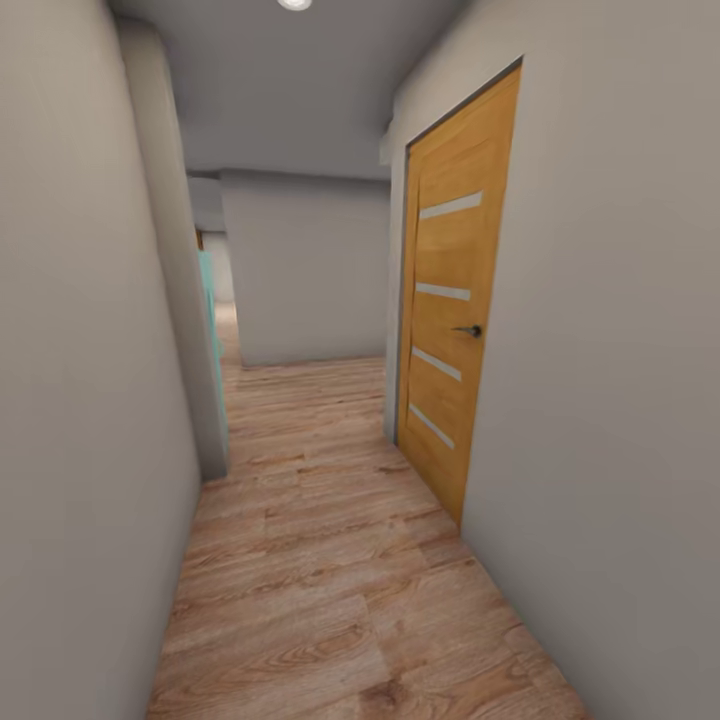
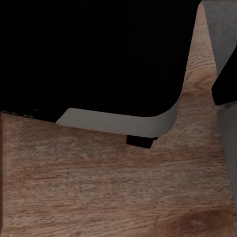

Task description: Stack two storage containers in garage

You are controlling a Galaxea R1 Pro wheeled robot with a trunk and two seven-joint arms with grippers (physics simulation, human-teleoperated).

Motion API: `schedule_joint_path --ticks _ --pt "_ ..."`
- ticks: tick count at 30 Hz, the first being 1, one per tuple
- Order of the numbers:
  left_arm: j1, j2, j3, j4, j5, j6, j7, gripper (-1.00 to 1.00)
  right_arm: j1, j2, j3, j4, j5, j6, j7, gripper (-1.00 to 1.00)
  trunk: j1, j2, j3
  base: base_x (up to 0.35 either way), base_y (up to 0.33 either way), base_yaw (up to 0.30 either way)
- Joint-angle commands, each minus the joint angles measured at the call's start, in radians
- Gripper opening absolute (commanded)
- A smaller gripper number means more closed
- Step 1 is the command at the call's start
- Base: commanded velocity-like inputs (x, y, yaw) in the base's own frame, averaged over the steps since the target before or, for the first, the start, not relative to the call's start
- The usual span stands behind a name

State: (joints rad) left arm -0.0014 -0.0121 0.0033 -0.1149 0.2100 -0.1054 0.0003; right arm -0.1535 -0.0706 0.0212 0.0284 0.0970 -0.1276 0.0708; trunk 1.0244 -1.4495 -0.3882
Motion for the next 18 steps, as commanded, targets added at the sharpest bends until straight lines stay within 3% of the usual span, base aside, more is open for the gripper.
schedule_joint_path --ticks 1,8,18 --pt "0.0 0.0 0.0 0.0 0.006 -0.002 0.0 1.0 -0.001 -0.001 0.001 0.003 0.01 -0.006 0.0 1.0 0.001 0.0 -0.001 0.317 0.0 0.003" --pt "0.0 0.0 0.0 0.0 0.006 -0.002 0.0 1.0 -0.001 -0.002 0.002 0.002 0.013 -0.007 -0.002 1.0 0.001 0.0 -0.001 0.32 0.0 0.001" --pt "0.0 0.0 0.0 0.0 0.006 -0.002 0.0 1.0 -0.001 0.002 0.002 0.002 0.053 -0.008 -0.002 1.0 0.001 0.0 -0.001 0.321 0.0 0.0"
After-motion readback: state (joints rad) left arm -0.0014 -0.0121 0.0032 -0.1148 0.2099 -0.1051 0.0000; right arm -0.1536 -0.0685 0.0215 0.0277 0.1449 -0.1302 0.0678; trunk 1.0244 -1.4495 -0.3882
